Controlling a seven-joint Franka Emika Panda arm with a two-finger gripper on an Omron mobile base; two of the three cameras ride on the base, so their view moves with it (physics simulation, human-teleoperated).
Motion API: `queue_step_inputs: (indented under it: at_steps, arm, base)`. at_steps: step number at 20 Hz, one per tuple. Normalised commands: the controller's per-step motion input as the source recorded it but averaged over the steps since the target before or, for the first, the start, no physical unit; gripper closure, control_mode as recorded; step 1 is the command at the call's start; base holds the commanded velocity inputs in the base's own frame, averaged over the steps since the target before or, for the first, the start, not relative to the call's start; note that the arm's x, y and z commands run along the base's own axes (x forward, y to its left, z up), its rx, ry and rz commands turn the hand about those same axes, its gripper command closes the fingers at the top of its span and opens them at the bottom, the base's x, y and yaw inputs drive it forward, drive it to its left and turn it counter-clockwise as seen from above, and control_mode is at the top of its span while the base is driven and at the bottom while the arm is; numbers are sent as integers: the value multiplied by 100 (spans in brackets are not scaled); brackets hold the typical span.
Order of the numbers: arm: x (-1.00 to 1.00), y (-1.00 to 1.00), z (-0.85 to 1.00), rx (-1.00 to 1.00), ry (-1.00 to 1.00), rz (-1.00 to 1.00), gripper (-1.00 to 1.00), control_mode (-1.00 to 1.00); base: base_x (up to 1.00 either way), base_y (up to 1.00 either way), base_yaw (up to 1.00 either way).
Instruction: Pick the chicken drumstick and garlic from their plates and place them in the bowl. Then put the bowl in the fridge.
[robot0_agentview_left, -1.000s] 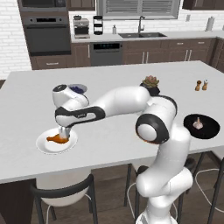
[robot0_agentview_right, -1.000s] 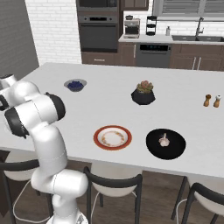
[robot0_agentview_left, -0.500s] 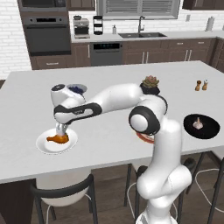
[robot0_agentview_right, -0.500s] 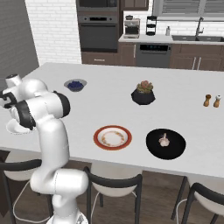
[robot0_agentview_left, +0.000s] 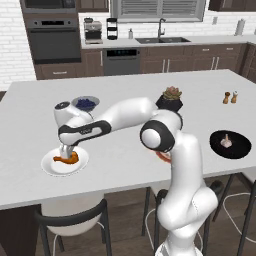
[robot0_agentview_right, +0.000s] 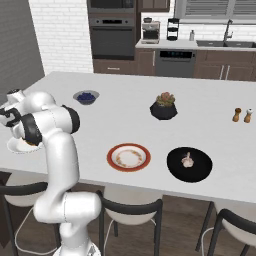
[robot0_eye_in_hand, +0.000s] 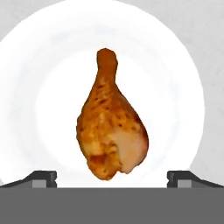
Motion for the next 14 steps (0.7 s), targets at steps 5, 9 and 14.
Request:
queue_step_inputs:
  at_steps: [5,9,14]
  arm:
    - [17,7,-24,0,1,0,-100,-100]
    - [0,3,-21,0,2,0,-100,-100]
    - [10,3,-23,0,2,0,-100,-100]
  base:
    - [0,0,0]
    - [0,0,0]
    - [0,0,0]
